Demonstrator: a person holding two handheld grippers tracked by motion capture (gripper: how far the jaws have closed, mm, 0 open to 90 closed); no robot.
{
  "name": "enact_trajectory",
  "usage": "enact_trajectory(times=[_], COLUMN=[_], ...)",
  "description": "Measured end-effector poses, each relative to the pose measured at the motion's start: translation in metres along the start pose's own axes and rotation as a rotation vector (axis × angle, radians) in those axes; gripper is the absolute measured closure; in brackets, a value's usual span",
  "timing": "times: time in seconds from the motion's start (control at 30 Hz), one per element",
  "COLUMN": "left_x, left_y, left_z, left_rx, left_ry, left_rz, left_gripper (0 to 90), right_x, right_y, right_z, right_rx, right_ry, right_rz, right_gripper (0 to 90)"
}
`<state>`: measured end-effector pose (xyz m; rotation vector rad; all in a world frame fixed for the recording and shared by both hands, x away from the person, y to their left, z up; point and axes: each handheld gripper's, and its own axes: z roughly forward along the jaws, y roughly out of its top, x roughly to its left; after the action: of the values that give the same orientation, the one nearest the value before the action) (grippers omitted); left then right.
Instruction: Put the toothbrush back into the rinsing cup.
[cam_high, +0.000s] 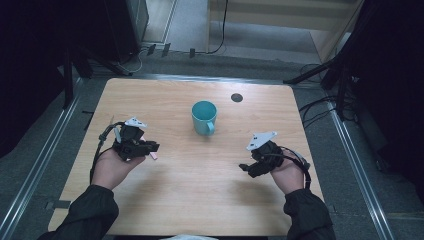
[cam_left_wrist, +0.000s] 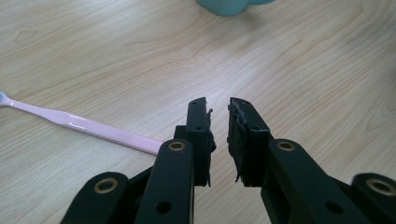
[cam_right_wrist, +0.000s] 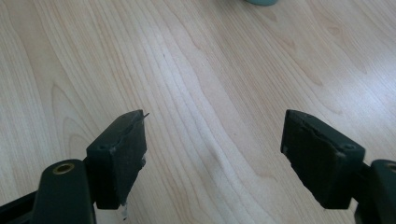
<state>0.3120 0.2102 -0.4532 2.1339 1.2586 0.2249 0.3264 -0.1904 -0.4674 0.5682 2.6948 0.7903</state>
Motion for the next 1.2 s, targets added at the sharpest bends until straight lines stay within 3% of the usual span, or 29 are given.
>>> enact_trajectory(times=[0.3,0.37,0.9,1.2], left_x=[0.012,0.016,0.033,0.037], left_y=[0.004,0.006,0.002,-0.001], left_z=[0.013,0.019,0.052,0.059], left_rx=[0.025,0.050,0.143,0.172], left_ry=[0.006,-0.011,0.026,0.038], left_rz=[-0.044,-0.043,-0.049,-0.057], left_gripper=[84.5,89.4,89.7,89.7], right_x=[0.002,0.002,0.004,0.004], right_y=[-0.004,-0.006,-0.013,-0.012], right_z=[-0.002,-0.003,-0.006,-0.004], right_rx=[0.012,0.016,0.027,0.035], right_ry=[0.005,0.001,-0.002,0.001], right_rz=[0.007,0.011,0.022,0.014], right_gripper=[22.4,22.4,22.4,22.4])
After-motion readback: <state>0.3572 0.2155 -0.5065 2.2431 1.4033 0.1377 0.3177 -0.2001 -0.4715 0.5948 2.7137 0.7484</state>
